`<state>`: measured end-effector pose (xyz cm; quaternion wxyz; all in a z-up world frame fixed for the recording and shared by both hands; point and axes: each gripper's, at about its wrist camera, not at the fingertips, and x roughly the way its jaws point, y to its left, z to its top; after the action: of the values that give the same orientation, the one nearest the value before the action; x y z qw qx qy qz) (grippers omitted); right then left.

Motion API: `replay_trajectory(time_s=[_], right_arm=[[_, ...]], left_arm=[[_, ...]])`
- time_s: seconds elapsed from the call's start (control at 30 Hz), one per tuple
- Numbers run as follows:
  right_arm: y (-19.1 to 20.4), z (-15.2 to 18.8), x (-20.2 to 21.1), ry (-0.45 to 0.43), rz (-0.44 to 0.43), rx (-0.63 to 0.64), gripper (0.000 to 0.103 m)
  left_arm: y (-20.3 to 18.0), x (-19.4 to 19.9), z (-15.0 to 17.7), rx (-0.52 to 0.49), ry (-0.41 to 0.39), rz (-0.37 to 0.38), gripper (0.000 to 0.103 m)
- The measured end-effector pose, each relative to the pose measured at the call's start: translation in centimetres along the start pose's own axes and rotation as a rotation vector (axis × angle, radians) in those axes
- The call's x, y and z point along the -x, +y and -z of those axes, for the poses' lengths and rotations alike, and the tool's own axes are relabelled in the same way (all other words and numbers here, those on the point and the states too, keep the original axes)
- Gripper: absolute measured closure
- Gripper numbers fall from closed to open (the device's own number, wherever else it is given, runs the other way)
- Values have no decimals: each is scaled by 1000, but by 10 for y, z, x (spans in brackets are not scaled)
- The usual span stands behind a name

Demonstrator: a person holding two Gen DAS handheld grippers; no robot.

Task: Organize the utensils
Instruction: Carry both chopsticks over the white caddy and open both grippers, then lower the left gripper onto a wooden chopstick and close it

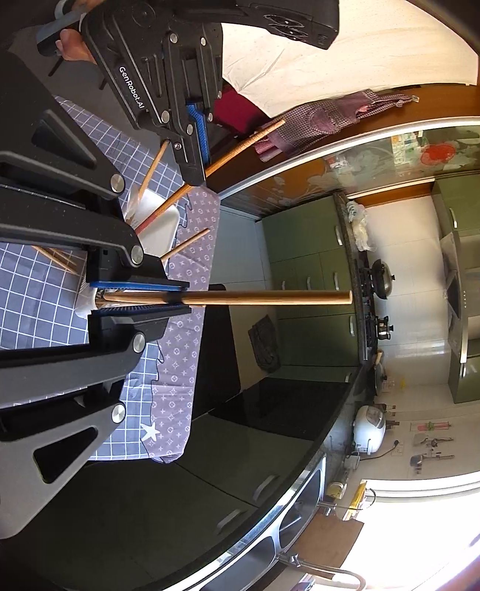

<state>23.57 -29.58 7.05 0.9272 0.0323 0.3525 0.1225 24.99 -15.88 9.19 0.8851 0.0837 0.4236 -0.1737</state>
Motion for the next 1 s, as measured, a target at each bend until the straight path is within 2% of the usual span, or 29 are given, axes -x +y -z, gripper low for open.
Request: replay_trajectory(time_s=[0.17, 0.37, 0.47, 0.57, 0.63, 0.7, 0.77, 0.8, 0.87, 1.0], right_arm=[[-3, 2, -12, 34, -18, -4, 95], [3, -1, 9, 9, -4, 17, 91], [9, -2, 21, 6, -3, 25, 91], [11, 0, 41, -16, -43, 6, 89], [12, 4, 60, -47, -66, -1, 81], [12, 10, 82, -76, -72, 8, 80], [11, 20, 99, -86, -56, 18, 77], [10, 27, 107, -77, -50, 24, 71], [6, 46, 112, -40, -27, 41, 66], [-6, 99, 94, 115, 21, 74, 66]], left_arm=[[3, -4, 3, 0, 29, 2, 96], [4, 11, 0, 9, 12, 4, 85], [5, 18, 0, 17, 7, 3, 85], [5, 37, 4, 22, -12, 21, 85], [4, 52, 9, 9, -28, 27, 81], [2, 67, 21, -20, -32, 22, 66], [0, 76, 37, -52, -27, 7, 65], [-1, 78, 46, -64, -14, 4, 65], [-4, 74, 70, -83, 36, 14, 65], [-13, 37, 119, -132, 195, 24, 65]])
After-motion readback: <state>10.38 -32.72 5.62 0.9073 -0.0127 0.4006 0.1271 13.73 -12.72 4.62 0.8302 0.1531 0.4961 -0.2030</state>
